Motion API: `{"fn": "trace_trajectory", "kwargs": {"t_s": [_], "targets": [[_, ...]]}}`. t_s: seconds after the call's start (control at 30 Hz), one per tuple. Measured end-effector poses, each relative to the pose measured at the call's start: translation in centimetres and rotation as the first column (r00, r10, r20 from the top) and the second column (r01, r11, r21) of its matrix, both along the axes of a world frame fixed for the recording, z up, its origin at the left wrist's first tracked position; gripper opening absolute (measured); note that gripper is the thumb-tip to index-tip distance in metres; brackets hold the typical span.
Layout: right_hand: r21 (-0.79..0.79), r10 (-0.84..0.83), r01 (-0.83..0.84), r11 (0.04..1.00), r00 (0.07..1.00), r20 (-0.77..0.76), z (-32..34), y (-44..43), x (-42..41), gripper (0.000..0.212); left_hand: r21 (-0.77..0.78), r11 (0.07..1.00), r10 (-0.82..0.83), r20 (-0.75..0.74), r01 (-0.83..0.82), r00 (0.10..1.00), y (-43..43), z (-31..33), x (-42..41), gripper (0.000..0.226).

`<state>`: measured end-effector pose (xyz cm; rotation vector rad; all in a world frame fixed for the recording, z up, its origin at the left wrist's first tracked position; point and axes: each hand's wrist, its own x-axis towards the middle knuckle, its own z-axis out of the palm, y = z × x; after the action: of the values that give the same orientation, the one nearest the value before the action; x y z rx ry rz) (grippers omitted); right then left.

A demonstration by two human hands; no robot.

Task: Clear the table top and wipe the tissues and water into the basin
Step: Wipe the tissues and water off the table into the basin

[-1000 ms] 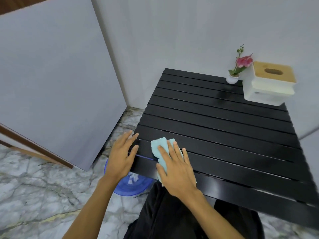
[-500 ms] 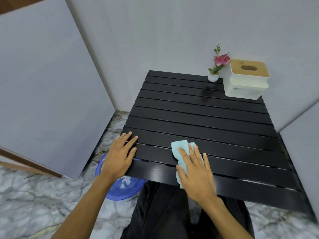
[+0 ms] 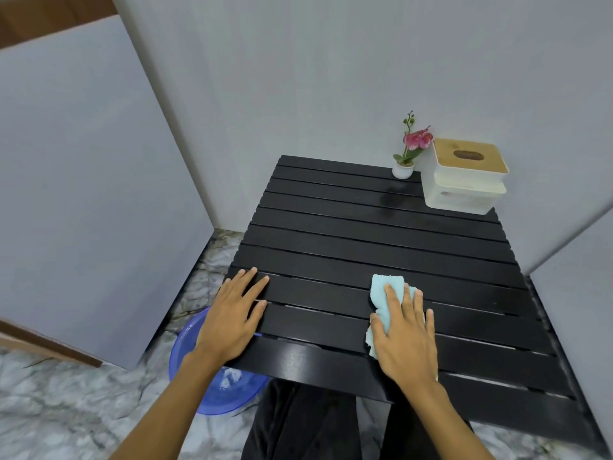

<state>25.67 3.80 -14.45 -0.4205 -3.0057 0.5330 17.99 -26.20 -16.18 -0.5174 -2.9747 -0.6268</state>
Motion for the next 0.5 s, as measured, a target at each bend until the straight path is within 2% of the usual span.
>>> {"fn": "trace_trajectory", "kwargs": {"t_s": [0.27, 0.5], "targets": [[-0.013, 0.164, -0.164, 0.986, 0.986, 0.001, 0.3, 1.1, -8.3, 0.055, 0.018, 1.000, 0.005, -0.005, -0.005, 1.000, 0.1, 0.1, 0.2, 0.052], [-0.016, 0.334, -0.334, 0.942, 0.943, 0.009, 0.2, -1.8, -16.0, 0.055, 0.015, 1.000, 0.014, -0.003, -0.014, 1.000, 0.2, 0.4, 0.2, 0.050]]}}
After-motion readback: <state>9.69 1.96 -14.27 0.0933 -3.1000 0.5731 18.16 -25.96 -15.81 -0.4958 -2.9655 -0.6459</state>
